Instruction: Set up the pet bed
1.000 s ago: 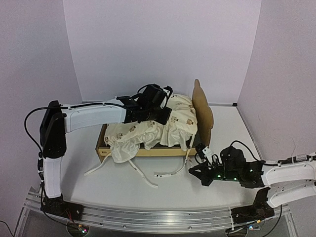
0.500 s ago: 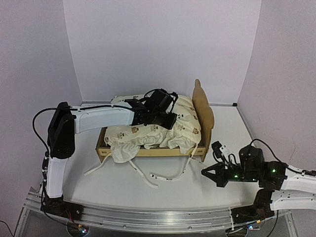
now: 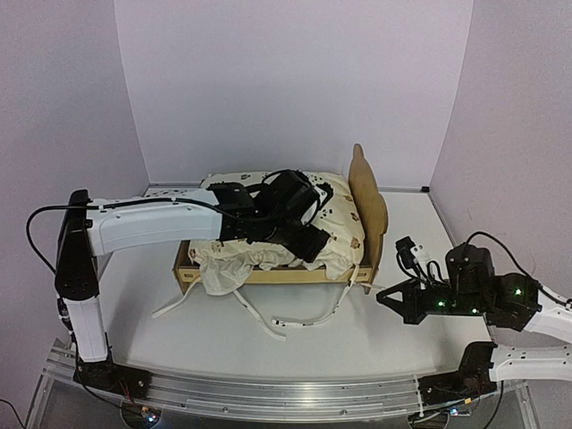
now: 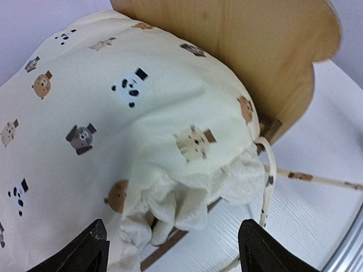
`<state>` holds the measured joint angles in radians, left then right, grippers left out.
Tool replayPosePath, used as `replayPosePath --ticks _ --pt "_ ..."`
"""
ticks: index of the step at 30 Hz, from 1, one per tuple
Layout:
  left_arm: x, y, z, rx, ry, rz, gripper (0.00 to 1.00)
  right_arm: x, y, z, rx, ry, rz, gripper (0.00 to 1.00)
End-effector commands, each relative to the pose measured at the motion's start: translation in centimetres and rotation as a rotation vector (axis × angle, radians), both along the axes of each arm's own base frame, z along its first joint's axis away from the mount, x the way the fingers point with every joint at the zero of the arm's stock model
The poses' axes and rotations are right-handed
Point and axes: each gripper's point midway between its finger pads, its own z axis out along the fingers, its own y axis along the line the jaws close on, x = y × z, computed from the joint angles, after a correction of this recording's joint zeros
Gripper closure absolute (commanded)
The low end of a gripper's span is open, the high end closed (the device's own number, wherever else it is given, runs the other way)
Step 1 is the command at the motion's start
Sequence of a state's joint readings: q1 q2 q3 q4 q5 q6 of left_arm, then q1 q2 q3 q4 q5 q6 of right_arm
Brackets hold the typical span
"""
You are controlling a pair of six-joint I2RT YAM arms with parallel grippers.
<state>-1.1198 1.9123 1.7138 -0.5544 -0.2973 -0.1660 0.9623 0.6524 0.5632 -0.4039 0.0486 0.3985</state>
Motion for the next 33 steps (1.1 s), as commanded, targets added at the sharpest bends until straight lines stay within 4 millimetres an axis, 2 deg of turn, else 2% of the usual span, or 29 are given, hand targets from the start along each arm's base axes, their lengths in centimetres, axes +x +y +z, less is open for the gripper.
replayPosePath --ticks 1,5,10,13,19,21,24,26,29,33 --pt "-4.0 1.4 -1.5 0.028 0.084 -0.075 0.22 -0.2 0.7 3.7 0.069 -0.033 0.027 1.0" --pt "-7.0 1.3 -4.7 -0.004 0.176 -0.156 0.25 -0.4 1.6 0.0 -0.021 0.071 0.056 1.0" --pt "-9.4 1.3 -9.1 -0.011 0.288 -0.226 0.28 -1.2 1.6 -6.4 -0.153 0.249 0.047 1.0" --pt "-10.5 0.6 -10.2 -0.029 0.317 -0.264 0.3 -2.1 1.7 -9.0 -0.201 0.355 0.05 1.0" --pt "-10.6 -0.6 -9.8 -0.072 0.305 -0.282 0.35 -4.1 2.3 -12.3 -0.241 0.532 0.08 1.0" --pt "-10.5 -0.8 -9.8 -0.081 0.298 -0.286 0.36 -4.3 2.6 -12.6 -0.243 0.557 0.09 0.96" --pt "-10.4 -1.1 -9.9 -0.086 0.289 -0.285 0.38 -4.0 2.9 -12.4 -0.251 0.554 0.089 0.62" --pt "-10.4 -1.2 -10.1 -0.089 0.287 -0.284 0.4 -3.2 2.9 -11.8 -0.254 0.519 0.067 0.46" --pt "-10.4 -1.0 -10.5 -0.092 0.287 -0.281 0.43 -1.4 2.5 -10.4 -0.248 0.423 0.0 0.39" --pt "-10.0 -0.8 -10.8 -0.086 0.275 -0.257 0.47 2.3 1.0 -8.2 -0.253 0.257 -0.177 0.34"
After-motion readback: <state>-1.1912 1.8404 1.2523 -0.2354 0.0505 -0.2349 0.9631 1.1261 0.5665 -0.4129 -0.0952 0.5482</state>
